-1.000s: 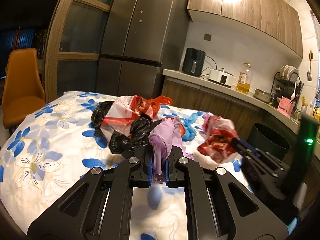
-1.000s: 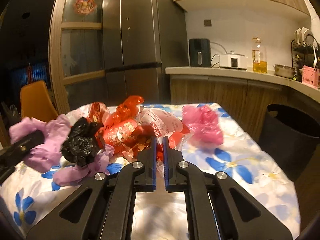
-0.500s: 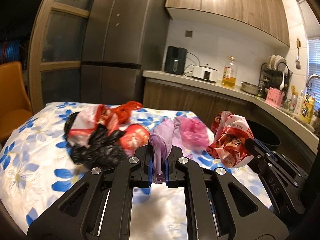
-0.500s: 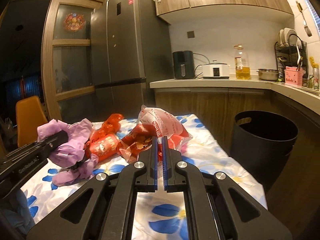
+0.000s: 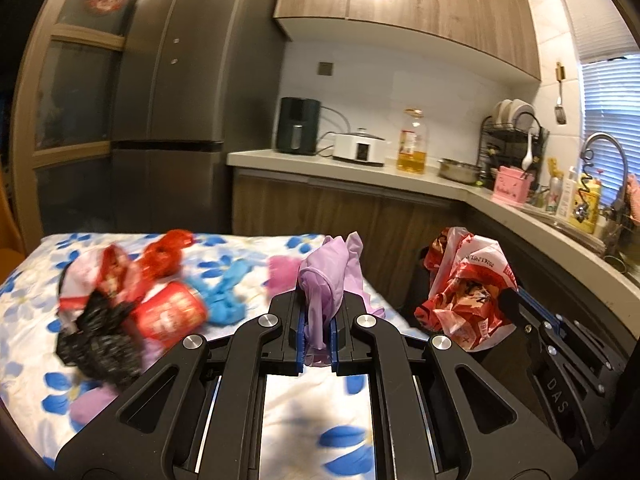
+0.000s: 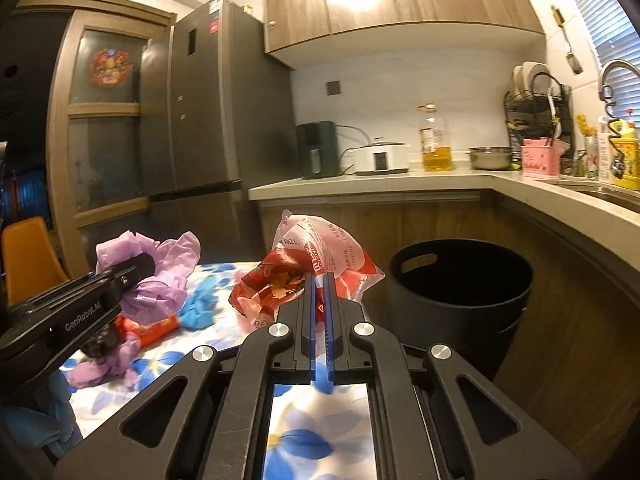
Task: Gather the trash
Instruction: 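Carry the purple glove and red-white bag with both tools over the bin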
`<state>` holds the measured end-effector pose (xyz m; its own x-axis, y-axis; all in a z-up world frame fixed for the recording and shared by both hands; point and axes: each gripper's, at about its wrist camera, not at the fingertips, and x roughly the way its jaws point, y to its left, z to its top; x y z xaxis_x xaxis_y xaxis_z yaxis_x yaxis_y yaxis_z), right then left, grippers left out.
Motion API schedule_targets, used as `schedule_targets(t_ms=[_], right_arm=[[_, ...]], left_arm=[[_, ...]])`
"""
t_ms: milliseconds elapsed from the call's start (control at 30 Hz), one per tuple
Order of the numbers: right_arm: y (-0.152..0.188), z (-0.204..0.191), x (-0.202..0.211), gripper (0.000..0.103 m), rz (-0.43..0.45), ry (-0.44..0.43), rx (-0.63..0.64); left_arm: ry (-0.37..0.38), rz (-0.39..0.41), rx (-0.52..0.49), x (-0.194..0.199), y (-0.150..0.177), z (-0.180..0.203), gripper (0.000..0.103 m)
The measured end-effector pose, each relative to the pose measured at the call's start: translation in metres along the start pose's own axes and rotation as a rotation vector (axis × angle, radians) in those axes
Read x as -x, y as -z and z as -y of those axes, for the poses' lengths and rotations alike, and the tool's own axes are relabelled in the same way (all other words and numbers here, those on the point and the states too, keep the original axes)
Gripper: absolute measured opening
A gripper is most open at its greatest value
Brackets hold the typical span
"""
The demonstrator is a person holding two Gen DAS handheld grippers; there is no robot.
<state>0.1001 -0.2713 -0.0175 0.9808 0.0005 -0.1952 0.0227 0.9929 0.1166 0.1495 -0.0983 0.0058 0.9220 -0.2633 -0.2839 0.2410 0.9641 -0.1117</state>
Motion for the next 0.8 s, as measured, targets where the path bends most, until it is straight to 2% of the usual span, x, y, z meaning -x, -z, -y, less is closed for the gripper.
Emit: schedule_targets(t_ms=[500,800], right_arm=[[-0.023,0.078,-0.011,0.004,0.062,0.199,-0.05],[-0.031,0.107,-0.025,0.004,0.075,0.264,-0.079]], left_arm=[[0.16,0.009,-0.065,-0.063,-0.028,0.087,0.008],[0.229,-0.004,-0.073,-0.1,-0.032,0.12,0.008]])
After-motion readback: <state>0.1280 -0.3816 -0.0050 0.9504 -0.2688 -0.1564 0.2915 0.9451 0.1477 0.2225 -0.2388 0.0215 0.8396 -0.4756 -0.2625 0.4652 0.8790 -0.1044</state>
